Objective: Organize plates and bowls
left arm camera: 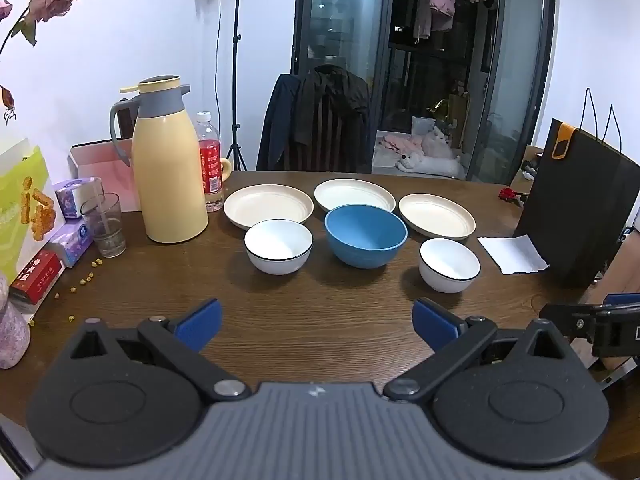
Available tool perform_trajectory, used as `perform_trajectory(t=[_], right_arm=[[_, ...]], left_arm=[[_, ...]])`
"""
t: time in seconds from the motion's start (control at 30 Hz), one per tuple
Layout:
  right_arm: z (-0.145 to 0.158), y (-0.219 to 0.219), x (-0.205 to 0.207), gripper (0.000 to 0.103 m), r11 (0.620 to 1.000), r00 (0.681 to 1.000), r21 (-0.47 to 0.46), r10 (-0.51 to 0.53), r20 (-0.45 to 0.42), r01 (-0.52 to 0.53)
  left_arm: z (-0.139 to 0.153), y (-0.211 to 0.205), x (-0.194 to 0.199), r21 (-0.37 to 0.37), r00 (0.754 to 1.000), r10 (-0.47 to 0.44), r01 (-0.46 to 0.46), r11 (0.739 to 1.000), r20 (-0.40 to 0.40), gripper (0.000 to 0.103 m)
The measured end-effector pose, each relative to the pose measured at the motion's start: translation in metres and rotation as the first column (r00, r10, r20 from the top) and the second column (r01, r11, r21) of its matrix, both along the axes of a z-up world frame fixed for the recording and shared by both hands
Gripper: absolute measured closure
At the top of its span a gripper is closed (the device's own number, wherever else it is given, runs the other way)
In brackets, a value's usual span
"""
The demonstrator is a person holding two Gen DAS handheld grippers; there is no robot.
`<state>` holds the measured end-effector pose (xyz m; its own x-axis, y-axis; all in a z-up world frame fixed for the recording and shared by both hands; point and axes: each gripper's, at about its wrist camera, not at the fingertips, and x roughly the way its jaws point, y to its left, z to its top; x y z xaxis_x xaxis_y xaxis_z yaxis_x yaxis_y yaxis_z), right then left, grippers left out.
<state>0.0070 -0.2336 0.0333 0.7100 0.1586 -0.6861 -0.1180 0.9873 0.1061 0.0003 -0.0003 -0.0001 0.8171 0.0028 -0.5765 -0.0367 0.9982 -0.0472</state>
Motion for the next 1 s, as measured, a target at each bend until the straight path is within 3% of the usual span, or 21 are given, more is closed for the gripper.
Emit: perform_trajectory(t=[1.0], right_arm=[[-0.0045,0.0015,0.0029,0.0,1.0,1.0,-0.004,0.003,-0.018,-0.003]], left_arm=[[-0.0001,0.0017,0.0012,-0.006,1.0,0.007,-0.007,1.0,0.005,0.0]])
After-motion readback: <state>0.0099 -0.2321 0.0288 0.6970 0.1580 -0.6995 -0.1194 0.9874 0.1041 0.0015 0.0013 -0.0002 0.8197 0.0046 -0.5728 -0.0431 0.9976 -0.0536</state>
